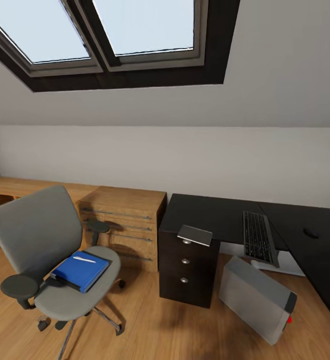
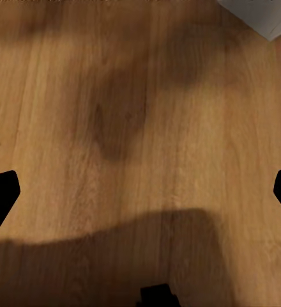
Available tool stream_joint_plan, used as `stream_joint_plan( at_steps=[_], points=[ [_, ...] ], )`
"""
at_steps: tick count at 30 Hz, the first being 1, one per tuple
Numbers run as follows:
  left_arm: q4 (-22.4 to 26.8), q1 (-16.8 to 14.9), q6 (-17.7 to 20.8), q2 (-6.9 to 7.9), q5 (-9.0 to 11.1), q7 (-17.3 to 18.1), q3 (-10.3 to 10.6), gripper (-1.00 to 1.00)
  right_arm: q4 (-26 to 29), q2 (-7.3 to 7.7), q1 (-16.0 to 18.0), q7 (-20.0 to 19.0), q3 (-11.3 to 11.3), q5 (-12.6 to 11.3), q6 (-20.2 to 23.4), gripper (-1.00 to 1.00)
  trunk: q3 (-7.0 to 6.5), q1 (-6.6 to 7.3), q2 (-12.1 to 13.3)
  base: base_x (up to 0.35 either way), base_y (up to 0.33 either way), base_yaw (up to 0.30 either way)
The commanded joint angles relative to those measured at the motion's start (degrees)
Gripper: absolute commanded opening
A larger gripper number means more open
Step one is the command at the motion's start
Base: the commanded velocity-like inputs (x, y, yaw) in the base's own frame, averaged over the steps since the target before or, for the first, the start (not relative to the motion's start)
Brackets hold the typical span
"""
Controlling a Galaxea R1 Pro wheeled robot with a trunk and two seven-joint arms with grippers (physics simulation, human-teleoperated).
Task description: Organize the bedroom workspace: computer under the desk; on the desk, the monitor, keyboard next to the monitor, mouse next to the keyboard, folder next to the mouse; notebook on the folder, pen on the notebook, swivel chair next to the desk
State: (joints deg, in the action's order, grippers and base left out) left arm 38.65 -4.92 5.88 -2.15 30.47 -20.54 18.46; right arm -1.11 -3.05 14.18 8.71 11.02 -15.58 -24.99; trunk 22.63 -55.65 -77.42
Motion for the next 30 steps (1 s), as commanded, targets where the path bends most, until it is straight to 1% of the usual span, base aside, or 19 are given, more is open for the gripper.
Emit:
stream_joint_plan(
  at_steps=[1, 30],
  points=[
    [0.1, 0.0, 0.2, 0.05, 0.4, -0.5, 0.3, 1.00, -0.1, -0.03, 0.1, 0.2, 0.5, -0.4, -0.2, 1.00, -0.12, 0.23, 0.4, 0.000, 0.000, 0.000],
    [0.0, -0.1, 0.2, -0.02, 0.5, -0.5, 0.3, 1.00, -0.1, -0.02, 0.1, 0.2, 0.5, -0.4, -0.2, 1.00, -5.33, 6.59, 12.0, 0.000, 0.000, 0.000]
  ],
)
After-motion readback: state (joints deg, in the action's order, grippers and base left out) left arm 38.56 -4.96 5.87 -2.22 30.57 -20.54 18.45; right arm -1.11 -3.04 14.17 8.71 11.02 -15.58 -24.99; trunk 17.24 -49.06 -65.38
